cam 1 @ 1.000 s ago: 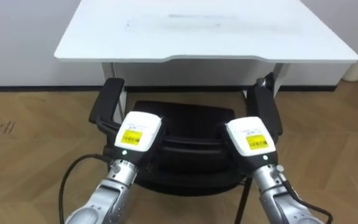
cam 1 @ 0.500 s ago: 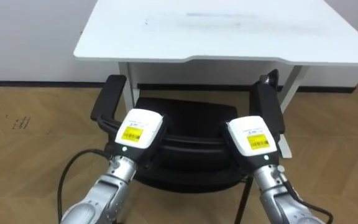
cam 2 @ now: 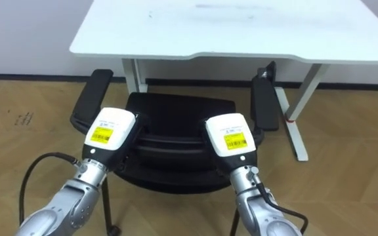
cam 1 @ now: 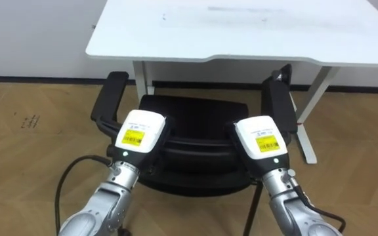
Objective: Push chair
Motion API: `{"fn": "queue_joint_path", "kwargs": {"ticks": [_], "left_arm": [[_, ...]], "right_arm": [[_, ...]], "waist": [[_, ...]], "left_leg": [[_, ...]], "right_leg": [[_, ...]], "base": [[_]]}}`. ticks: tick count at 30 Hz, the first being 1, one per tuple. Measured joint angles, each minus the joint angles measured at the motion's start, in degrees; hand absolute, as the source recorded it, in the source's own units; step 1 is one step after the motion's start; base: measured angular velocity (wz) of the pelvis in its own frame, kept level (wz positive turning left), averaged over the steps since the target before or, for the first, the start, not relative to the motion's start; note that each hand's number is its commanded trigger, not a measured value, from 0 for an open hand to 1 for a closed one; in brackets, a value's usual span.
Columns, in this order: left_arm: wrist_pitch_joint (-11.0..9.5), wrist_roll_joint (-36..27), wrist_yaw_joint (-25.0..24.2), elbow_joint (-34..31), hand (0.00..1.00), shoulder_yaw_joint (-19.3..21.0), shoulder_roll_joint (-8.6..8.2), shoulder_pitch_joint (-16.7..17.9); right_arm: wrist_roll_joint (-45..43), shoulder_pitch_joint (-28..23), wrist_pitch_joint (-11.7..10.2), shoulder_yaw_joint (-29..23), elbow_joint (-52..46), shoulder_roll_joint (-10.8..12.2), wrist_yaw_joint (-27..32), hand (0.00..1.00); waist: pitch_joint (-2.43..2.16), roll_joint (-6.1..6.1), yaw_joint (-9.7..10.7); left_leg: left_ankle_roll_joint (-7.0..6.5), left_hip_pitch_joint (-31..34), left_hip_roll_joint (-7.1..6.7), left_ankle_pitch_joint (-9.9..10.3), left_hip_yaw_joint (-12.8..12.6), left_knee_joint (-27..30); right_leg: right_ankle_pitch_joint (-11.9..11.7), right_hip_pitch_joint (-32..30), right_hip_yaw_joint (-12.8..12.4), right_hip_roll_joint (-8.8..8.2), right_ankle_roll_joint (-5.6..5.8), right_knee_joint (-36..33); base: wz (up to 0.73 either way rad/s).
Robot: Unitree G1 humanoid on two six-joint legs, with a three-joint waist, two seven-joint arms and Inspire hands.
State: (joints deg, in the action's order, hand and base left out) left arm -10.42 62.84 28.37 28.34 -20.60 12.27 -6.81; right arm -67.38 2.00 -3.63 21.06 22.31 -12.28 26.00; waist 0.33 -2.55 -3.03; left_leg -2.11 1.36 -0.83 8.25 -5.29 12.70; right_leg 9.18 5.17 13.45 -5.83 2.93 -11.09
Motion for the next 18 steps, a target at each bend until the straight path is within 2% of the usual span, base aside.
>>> {"fn": "queue_joint_path", "kwargs": {"ticks": [9,10,11,12,13,16,18], "left_arm": [[0.0,0.1,-0.3,-0.1,1.00,0.0,-0.28,0.2],[0.1,0.1,-0.4,-0.1,0.89,0.0,-0.27,0.2],[0.1,0.1,-0.4,-0.1,0.68,0.0,-0.27,0.3],[0.1,0.1,-0.4,-0.1,0.40,0.0,-0.26,0.3],[0.1,0.1,-0.4,-0.1,0.00,0.0,-0.26,0.3],[0.9,-0.1,-0.5,-0.1,0.00,0.2,-0.46,0.6],[1.9,-1.3,-1.2,-0.3,0.00,0.7,-1.56,0.9]], "right_arm": [[-0.1,-0.7,0.1,-0.2,-1.3,-0.4,-1.2,1.00],[-0.2,-0.7,0.1,-0.3,-1.3,-0.3,-1.3,0.71],[-0.2,-0.7,0.1,-0.4,-1.3,-0.3,-1.5,0.51],[-0.2,-0.7,0.1,-0.4,-1.3,-0.2,-1.6,0.05],[-0.2,-0.6,0.1,-0.4,-1.3,-0.2,-1.6,0.00],[0.0,-0.6,0.1,-0.5,-1.3,0.2,-1.8,0.00],[0.9,-0.8,0.6,-0.9,-1.3,0.7,-2.0,0.00]], "waist": [[-0.21,0.36,0.3],[-0.21,0.37,0.5],[-0.22,0.38,0.5],[-0.23,0.40,0.6],[-0.26,0.45,0.7],[-0.46,0.77,1.0],[-0.61,1.00,1.0]], "left_leg": [[0.03,-0.1,-0.09,0.0,0.6,0.0],[0.02,-0.1,-0.09,0.0,0.6,0.0],[0.01,-0.1,-0.09,0.0,0.6,0.0],[0.01,-0.1,-0.09,0.0,0.6,0.0],[0.01,-0.1,-0.10,0.0,0.7,0.0],[0.01,-0.1,-0.10,0.0,0.7,0.0],[0.00,-0.1,-0.10,-0.1,0.6,0.0]], "right_leg": [[-0.1,0.5,0.6,0.02,-0.02,0.6],[-0.1,0.5,0.6,0.02,-0.02,0.6],[-0.1,0.6,0.7,0.02,-0.02,0.6],[-0.1,0.6,0.7,0.02,-0.02,0.6],[-0.1,0.6,0.8,0.01,-0.02,0.6],[-0.1,0.7,0.8,0.01,-0.02,0.6],[-0.1,0.8,0.9,0.01,-0.02,0.6]], "base": [[0.03],[0.00],[0.00],[0.00],[0.00],[0.00],[0.00]]}}
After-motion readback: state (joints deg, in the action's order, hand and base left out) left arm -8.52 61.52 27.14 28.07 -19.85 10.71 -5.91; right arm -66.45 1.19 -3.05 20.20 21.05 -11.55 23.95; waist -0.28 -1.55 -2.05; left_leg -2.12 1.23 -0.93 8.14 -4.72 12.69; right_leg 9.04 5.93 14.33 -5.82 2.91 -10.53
